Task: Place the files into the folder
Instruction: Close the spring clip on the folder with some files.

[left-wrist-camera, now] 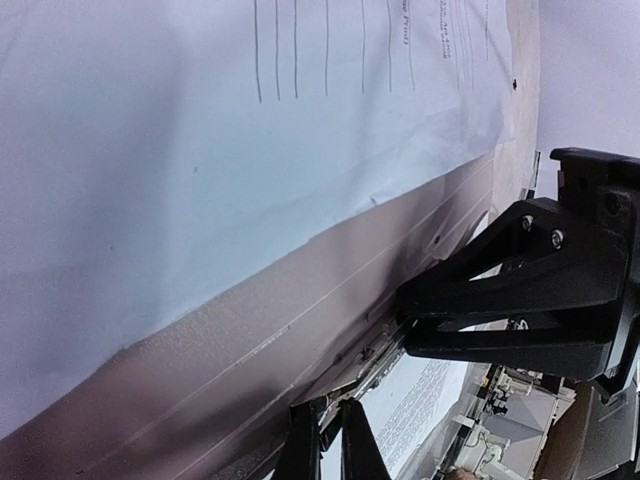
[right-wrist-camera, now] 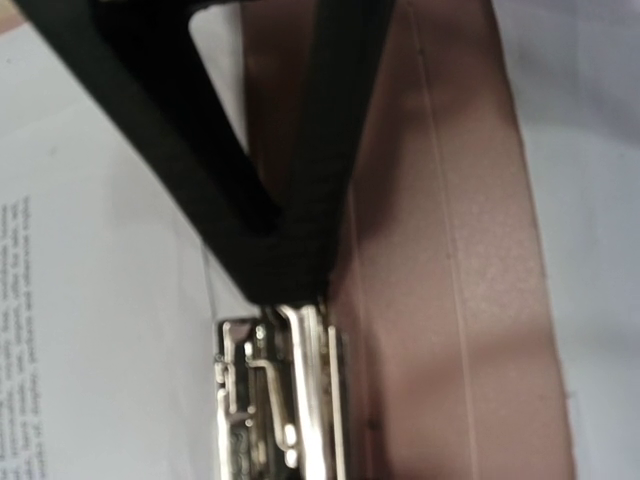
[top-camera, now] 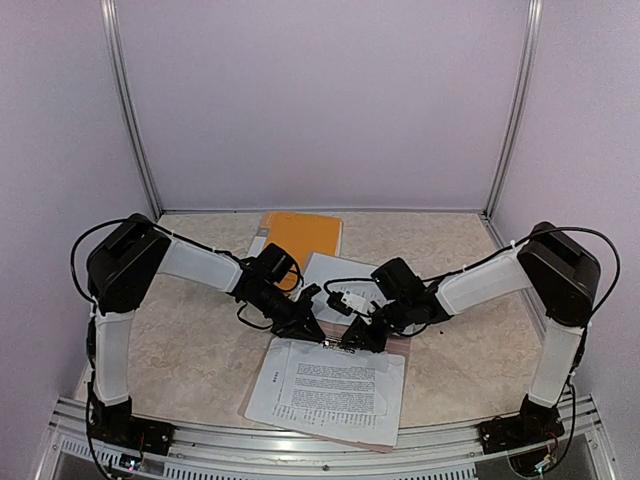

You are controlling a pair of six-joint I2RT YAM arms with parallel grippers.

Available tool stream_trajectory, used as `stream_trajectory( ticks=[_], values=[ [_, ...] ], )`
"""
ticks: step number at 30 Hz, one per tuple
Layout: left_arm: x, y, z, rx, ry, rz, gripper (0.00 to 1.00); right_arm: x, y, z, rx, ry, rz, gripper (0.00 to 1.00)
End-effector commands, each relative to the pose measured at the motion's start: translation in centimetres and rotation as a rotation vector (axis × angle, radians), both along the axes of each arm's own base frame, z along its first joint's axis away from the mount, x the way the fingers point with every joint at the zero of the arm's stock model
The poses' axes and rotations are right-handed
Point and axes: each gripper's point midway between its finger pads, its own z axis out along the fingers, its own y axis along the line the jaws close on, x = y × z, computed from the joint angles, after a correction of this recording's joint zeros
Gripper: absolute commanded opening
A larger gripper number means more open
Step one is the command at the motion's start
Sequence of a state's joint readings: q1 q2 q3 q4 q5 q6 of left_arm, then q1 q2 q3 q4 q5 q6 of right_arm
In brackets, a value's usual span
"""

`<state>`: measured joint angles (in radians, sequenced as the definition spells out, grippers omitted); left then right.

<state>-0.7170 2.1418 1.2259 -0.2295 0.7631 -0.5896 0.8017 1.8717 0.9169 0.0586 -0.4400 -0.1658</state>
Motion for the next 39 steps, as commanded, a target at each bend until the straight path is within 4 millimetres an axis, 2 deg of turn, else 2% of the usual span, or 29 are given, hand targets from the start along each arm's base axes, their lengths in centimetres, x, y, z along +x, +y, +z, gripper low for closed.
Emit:
stream_trajectory(
  ticks=[1, 13, 28, 33, 36, 39],
  values=[
    [-9.2, 20.2, -17.6, 1.01, 0.17, 0.033, 0.0, -3.0, -4.0, -6.4, -0.262, 0.119, -0.018, 0.09],
    [-10.8, 21.8, -18.7, 1.126, 0.147, 0.057, 0.0, -3.0, -3.5, -6.2, -0.26, 0.124, 0.002, 0.08],
    [-12.4, 24.1, -21.2, 1.193, 0.157, 0.098, 0.0, -2.8, -3.3, -6.3, -0.275, 0.112, 0.021, 0.08],
    [-11.7, 24.2, -21.0, 1.196, 0.131, 0.121, 0.0, -2.9, -3.2, -6.5, -0.29, 0.106, 0.032, 0.06],
    [-10.6, 24.2, -20.6, 1.21, 0.093, 0.129, 0.0, -3.0, -3.0, -6.6, -0.295, 0.108, 0.041, 0.04],
    [-10.6, 24.4, -20.6, 1.218, 0.093, 0.118, 0.0, -2.9, -2.9, -6.5, -0.29, 0.104, 0.044, 0.04]
  ],
)
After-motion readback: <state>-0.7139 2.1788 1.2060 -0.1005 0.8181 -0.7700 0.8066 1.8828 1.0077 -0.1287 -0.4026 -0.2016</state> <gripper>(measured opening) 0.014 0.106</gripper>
